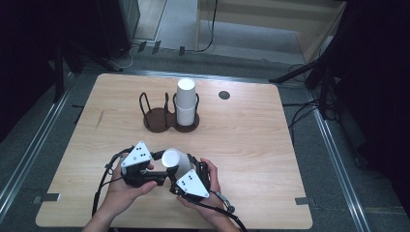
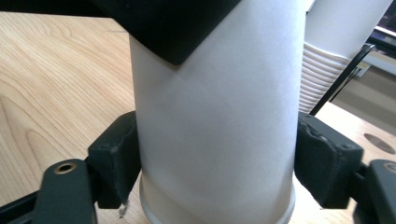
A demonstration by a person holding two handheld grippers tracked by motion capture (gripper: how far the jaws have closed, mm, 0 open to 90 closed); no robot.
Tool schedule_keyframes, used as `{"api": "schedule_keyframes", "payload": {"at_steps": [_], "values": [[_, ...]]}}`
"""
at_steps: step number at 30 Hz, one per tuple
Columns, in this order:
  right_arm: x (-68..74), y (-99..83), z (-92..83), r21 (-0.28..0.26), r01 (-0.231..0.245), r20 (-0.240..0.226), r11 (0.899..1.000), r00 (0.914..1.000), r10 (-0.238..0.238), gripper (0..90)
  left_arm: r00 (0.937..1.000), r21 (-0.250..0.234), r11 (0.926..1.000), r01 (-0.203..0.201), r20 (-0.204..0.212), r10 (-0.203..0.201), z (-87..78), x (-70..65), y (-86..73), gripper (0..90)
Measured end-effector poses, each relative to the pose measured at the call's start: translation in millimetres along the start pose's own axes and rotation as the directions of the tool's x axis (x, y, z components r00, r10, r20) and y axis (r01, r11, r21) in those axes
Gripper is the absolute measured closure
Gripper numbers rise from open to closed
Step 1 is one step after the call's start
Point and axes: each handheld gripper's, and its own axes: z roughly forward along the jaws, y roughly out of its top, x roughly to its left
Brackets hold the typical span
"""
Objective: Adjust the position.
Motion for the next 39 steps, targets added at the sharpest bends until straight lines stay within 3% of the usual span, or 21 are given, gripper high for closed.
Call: {"api": "schedule_keyframes", "payload": {"at_steps": [6,9,12,17,18,32,39], "values": [[3.5,-3.6,-0.5,0.003,0.039,0.01,0.999,0.9992,-0.039,28.4,0.9998,0.056,0.9982,0.02,0.007,-0.021,1.5,1.8,1.8,33.9],[4.7,-3.4,-0.7,-0.004,0.059,0.005,0.998,0.9982,-0.059,28.4,0.9992,0.07,0.997,0.033,0.018,-0.035,3.2,2.6,1.5,28.2],[8.6,-2.8,-1.3,-0.013,0.131,0.011,0.991,0.9914,-0.13,28.3,0.9992,0.106,0.9937,0.036,0.017,-0.038,6.9,2.2,0.6,27.3],[10.4,-4.9,-0.8,-0.005,0.183,0.027,0.983,0.9828,-0.182,28.2,0.9985,0.12,0.9916,0.048,0.02,-0.05,6.8,3.3,1.0,28.5],[11.3,-5.3,-0.9,-0.005,0.208,0.026,0.978,0.9779,-0.208,28.0,0.9984,0.124,0.991,0.05,0.02,-0.053,6.8,3.8,1.2,28.4],[13.3,-5.3,-1.9,-0.017,0.254,0.039,0.967,0.9667,-0.253,27.8,0.9968,0.137,0.9884,0.066,0.036,-0.071,7.3,6.2,-0.2,29.4],[13.3,-5.0,-0.8,-0.004,0.259,0.039,0.966,0.9651,-0.259,23.4,0.9982,0.134,0.9896,0.053,0.023,-0.056,6.8,5.4,-0.4,32.6]]}}
